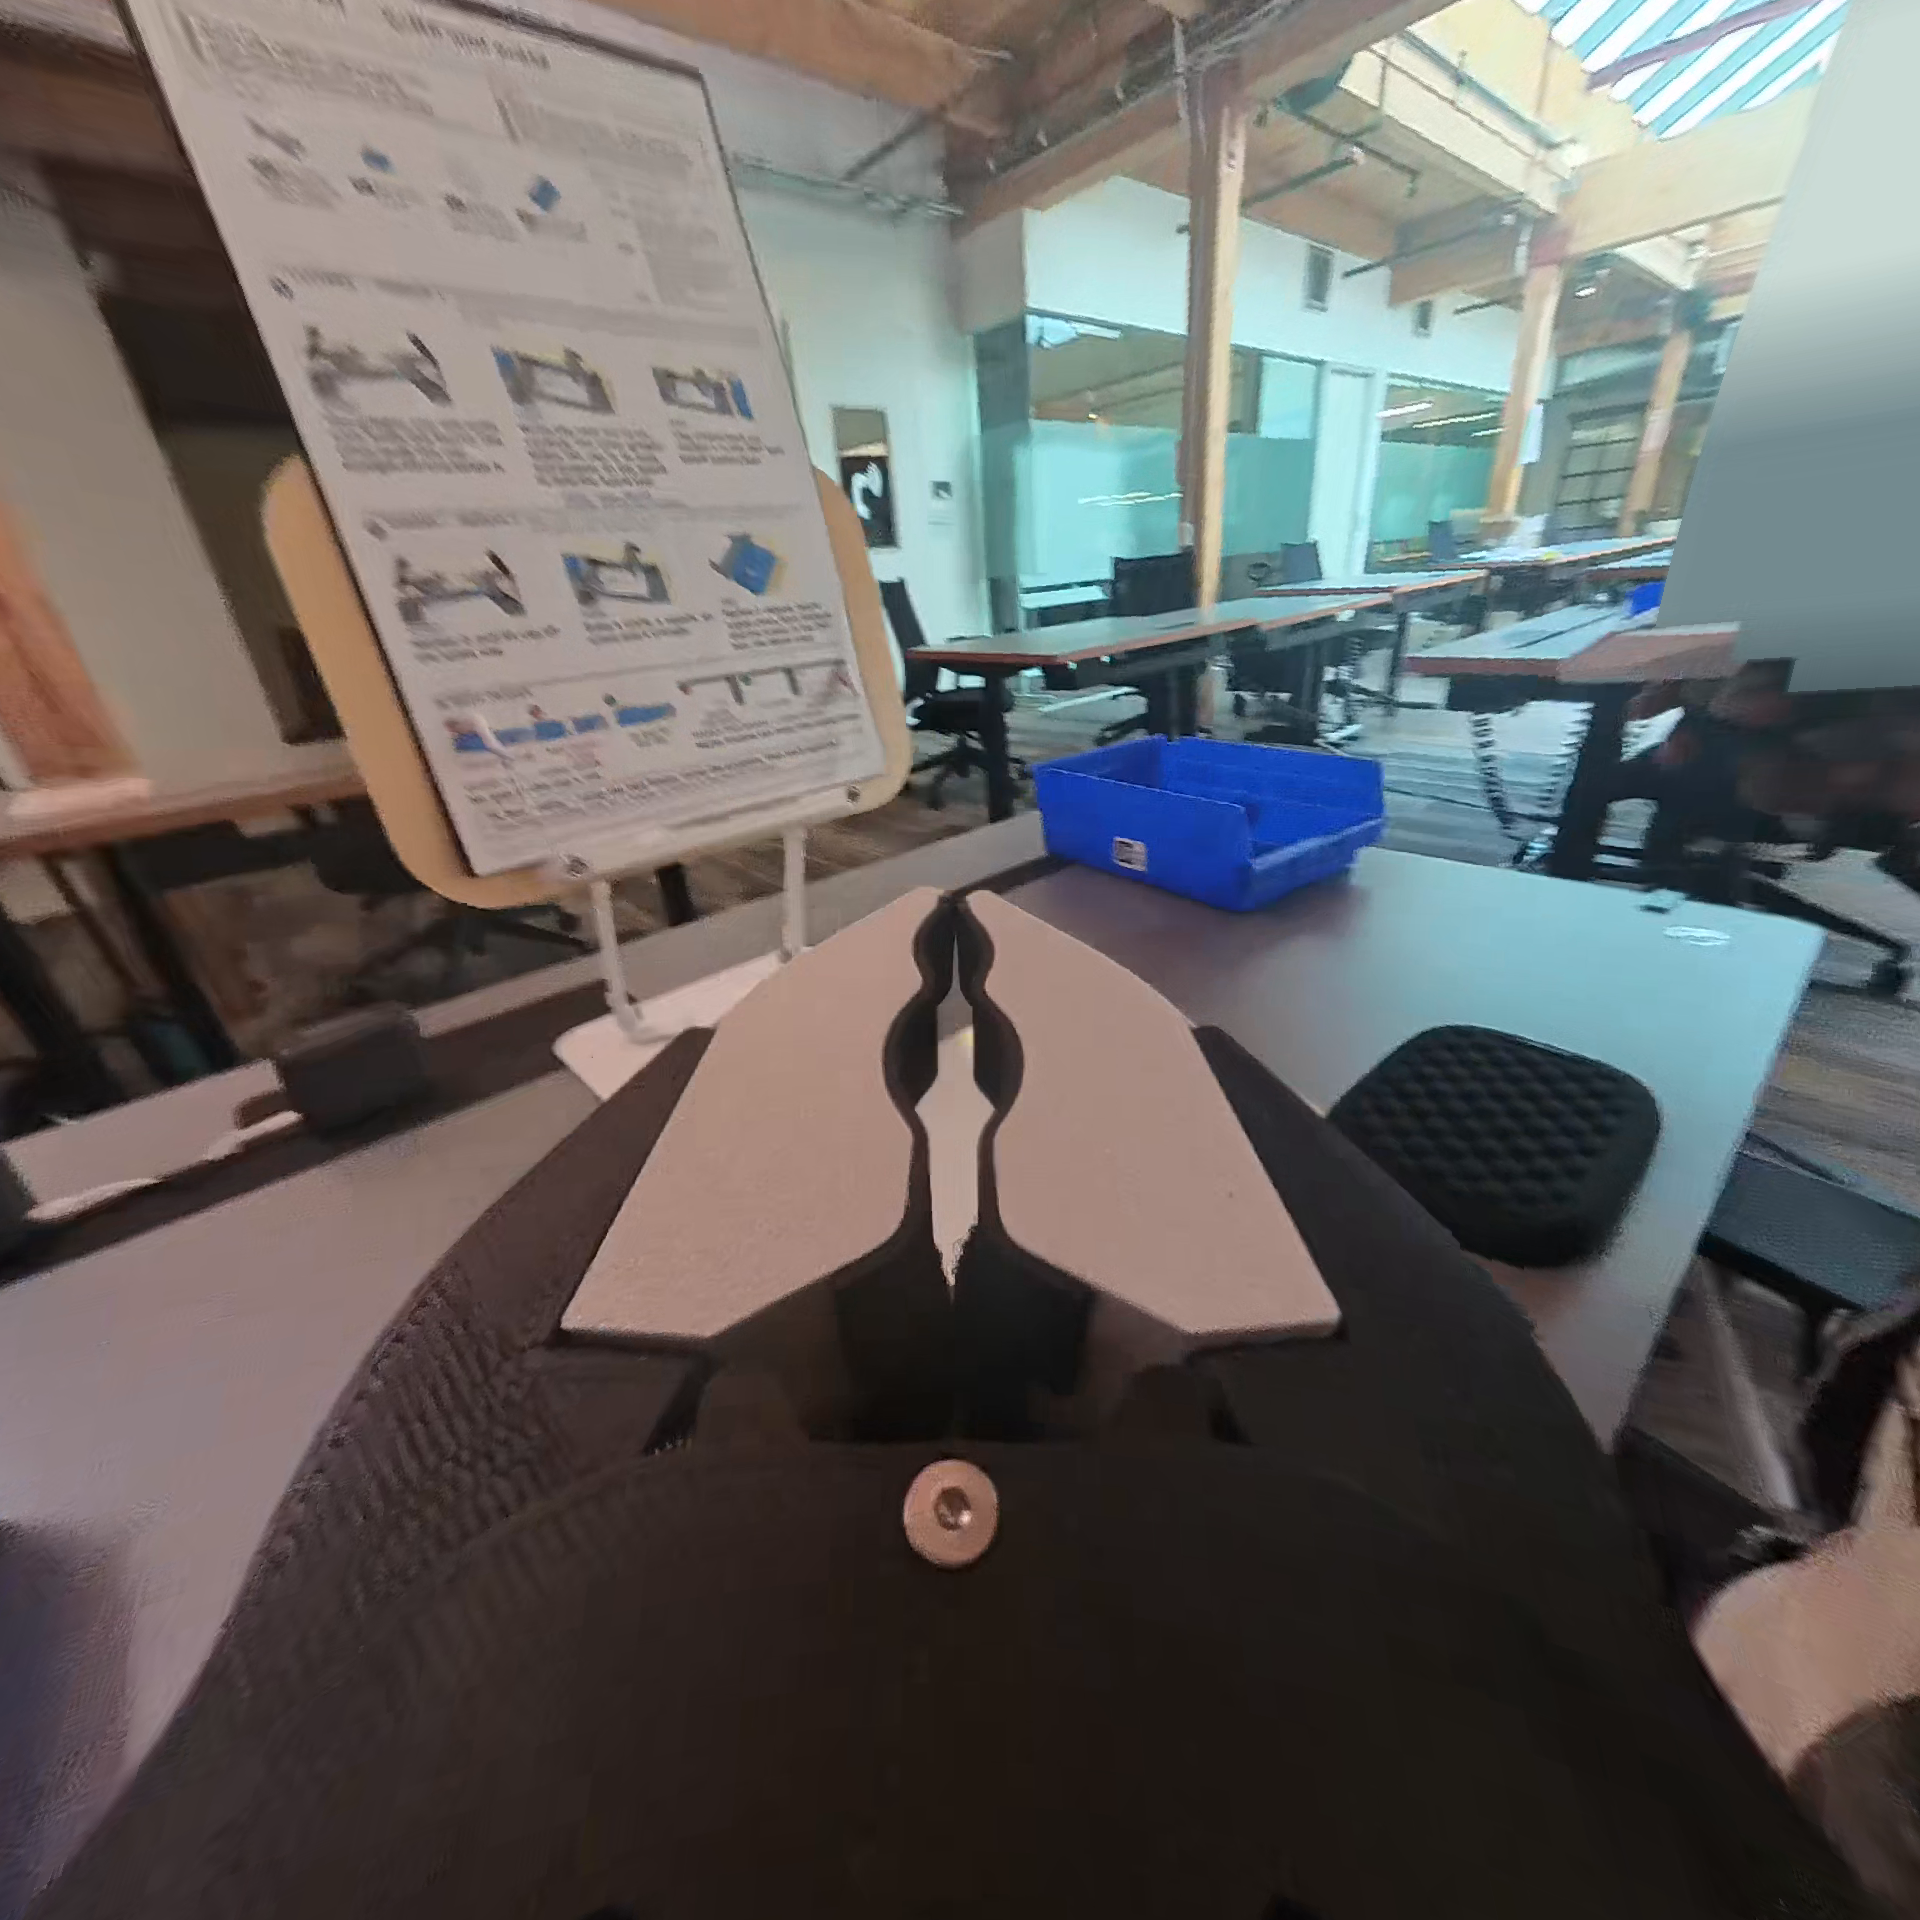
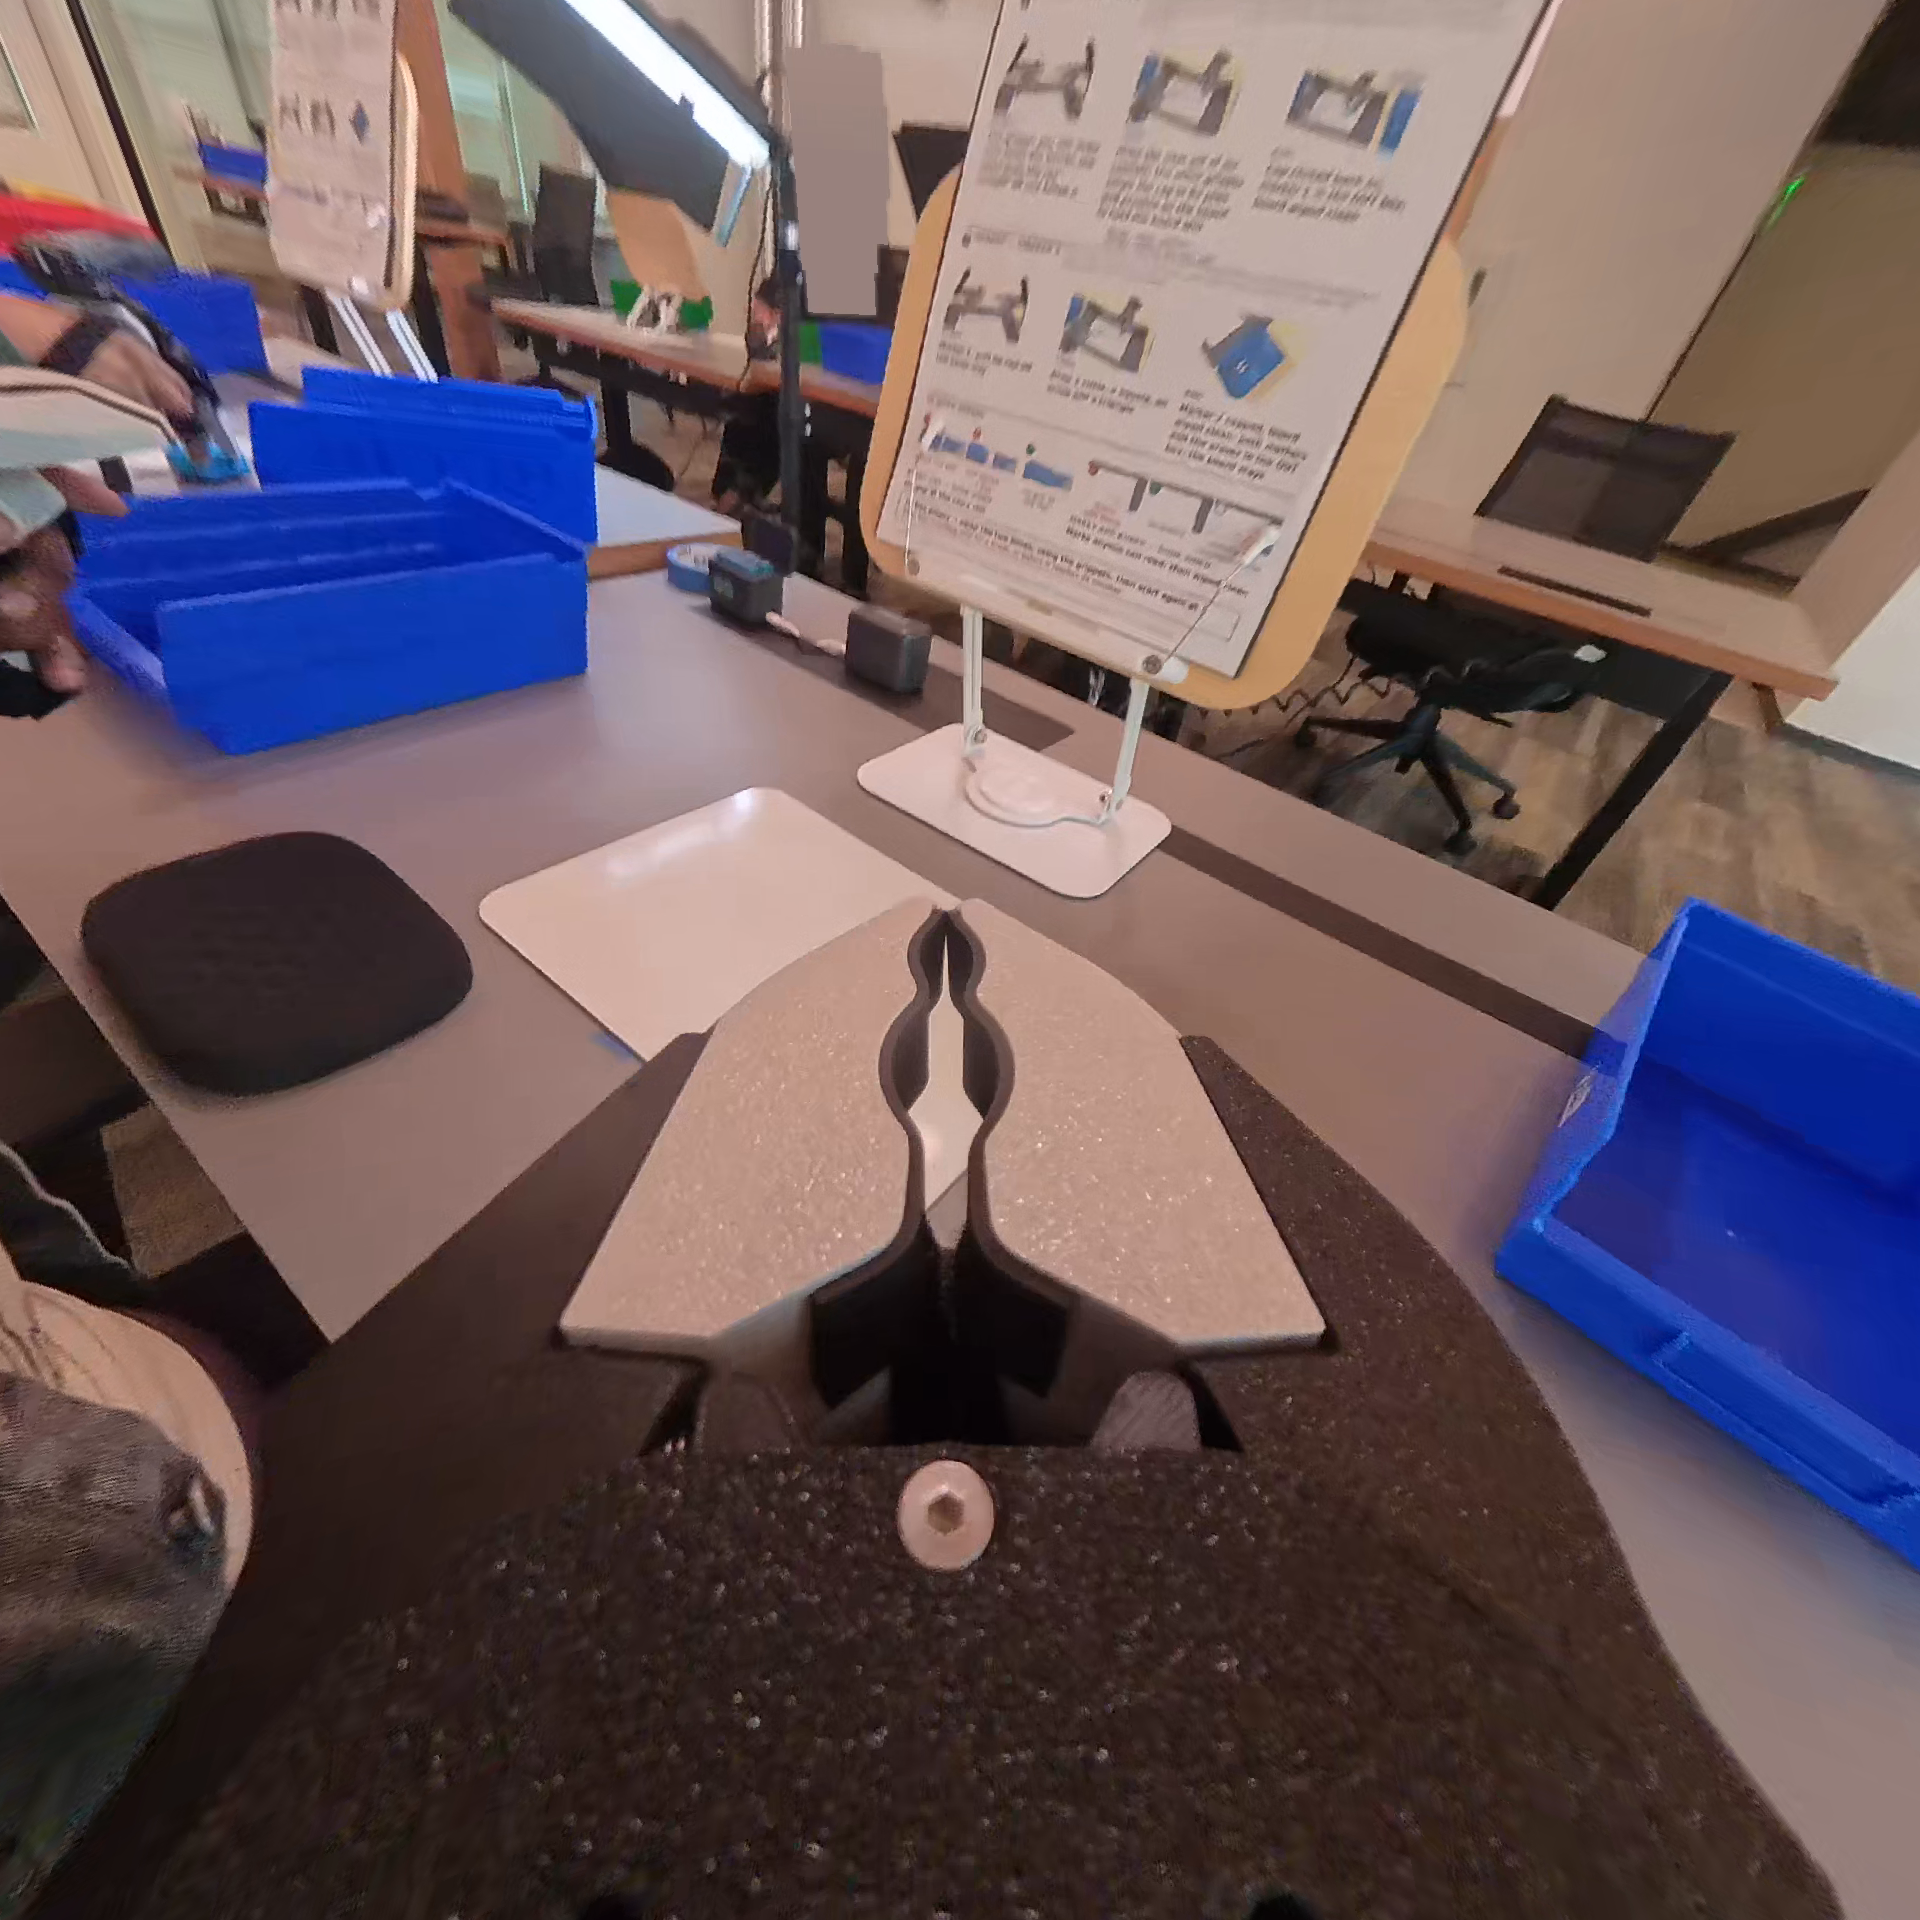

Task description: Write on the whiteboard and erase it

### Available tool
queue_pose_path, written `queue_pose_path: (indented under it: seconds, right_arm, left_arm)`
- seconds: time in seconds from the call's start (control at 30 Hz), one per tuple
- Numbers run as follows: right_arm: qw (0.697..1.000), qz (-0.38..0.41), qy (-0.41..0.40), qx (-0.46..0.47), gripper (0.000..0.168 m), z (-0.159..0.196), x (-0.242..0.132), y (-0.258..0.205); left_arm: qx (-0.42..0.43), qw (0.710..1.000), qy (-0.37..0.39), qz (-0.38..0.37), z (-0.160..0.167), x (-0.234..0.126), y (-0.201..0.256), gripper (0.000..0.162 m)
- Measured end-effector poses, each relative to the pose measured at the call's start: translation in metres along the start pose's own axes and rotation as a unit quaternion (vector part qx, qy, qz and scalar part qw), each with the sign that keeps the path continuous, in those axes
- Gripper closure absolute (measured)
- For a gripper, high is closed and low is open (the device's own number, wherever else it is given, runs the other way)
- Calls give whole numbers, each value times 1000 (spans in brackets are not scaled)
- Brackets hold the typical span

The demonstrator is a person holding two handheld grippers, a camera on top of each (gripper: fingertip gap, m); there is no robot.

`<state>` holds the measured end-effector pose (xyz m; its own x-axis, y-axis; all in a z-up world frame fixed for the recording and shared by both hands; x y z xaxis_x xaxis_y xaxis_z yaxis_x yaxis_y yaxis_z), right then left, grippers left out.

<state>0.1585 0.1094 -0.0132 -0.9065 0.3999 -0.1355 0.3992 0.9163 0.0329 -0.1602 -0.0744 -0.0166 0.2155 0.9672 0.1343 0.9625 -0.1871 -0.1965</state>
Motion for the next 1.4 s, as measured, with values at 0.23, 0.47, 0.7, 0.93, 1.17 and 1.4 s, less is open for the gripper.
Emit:
queue_pose_path:
  seconds: [0.23, 0.47, 0.7, 0.93, 1.17, 1.4]
  right_arm:
    - [974, -141, -175, 14, 148, 51, 69, -28]
    - [950, -148, -267, 67, 57, 97, 124, -16]
    - [960, -137, -244, 14, 159, 106, 149, -4]
    - [959, -110, -260, 0, 166, 126, 156, 11]
    - [961, -97, -259, 14, 136, 147, 163, 22]
    - [966, -97, -238, 17, 125, 150, 168, 23]
  left_arm:
    - [-63, 994, -68, 58, 43, 6, -2, 155]
    - [-75, 980, -181, 35, 89, 4, -18, 102]
    - [-71, 969, -234, 33, 117, 15, -26, 103]
    - [-59, 968, -243, -24, 107, 8, -60, 148]
    - [2, 913, -332, -236, 88, -72, -140, 104]
    - [-48, 856, -446, -256, 132, -125, -174, 110]
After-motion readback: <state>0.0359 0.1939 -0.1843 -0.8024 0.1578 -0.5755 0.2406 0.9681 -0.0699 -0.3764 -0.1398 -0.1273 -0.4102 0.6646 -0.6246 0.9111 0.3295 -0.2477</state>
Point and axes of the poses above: each gripper's, where its closed fingertips meet, x out along the fingers, z out of its underside, y = z × x across the jaws, the point moved 3 cm from there along -x, back along the fingers, and after that the axes turned 7 degrees about x, right-handed, at the moved point
